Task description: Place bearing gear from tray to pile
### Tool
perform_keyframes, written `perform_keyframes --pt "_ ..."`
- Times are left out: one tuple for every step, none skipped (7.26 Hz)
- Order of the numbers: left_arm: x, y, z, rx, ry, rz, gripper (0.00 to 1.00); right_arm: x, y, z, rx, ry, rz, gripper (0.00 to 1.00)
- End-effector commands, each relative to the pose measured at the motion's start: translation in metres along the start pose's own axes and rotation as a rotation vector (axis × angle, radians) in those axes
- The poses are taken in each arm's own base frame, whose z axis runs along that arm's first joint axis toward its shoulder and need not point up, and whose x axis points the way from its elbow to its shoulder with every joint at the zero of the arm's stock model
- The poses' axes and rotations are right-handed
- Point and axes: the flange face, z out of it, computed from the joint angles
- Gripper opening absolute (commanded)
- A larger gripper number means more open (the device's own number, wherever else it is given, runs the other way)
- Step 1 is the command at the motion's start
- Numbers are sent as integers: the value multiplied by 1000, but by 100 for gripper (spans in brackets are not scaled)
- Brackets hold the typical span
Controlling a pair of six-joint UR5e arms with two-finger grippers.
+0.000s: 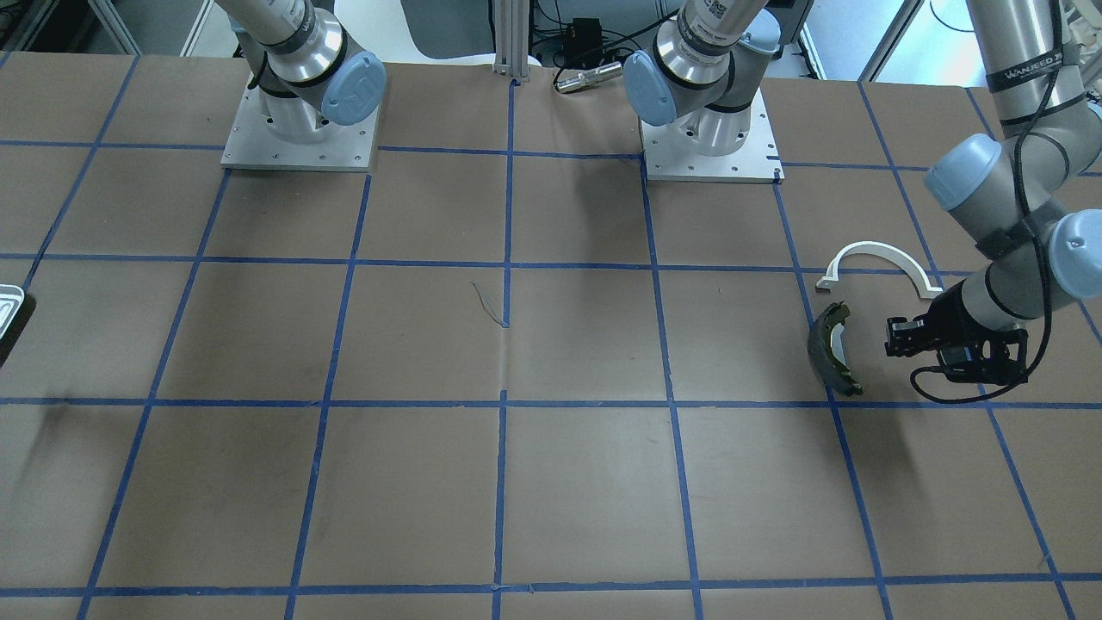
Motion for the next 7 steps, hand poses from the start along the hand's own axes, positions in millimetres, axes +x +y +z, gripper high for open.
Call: perform_keyframes --pt "-4 1 1 3 0 -4 9 -130 -62 -20 4 13 103 0" --pt "-3 1 1 4 1 -4 46 -196 -85 -20 6 6 167 0" --pt "-1 1 1 0 6 -2 99 -266 -108 -17 -2 3 212 0" --pt "1 2 -2 0 3 -1 100 -351 -120 -9 -19 13 230 0" --pt "5 0 -9 11 -3 4 100 -431 -128 -9 -4 16 300 0" --pt "11 -1 -15 21 -10 8 100 -506 -127 -7 10 17 365 0" --pt "38 -4 -27 25 -5 20 100 -573 -125 -4 33 -44 435 0"
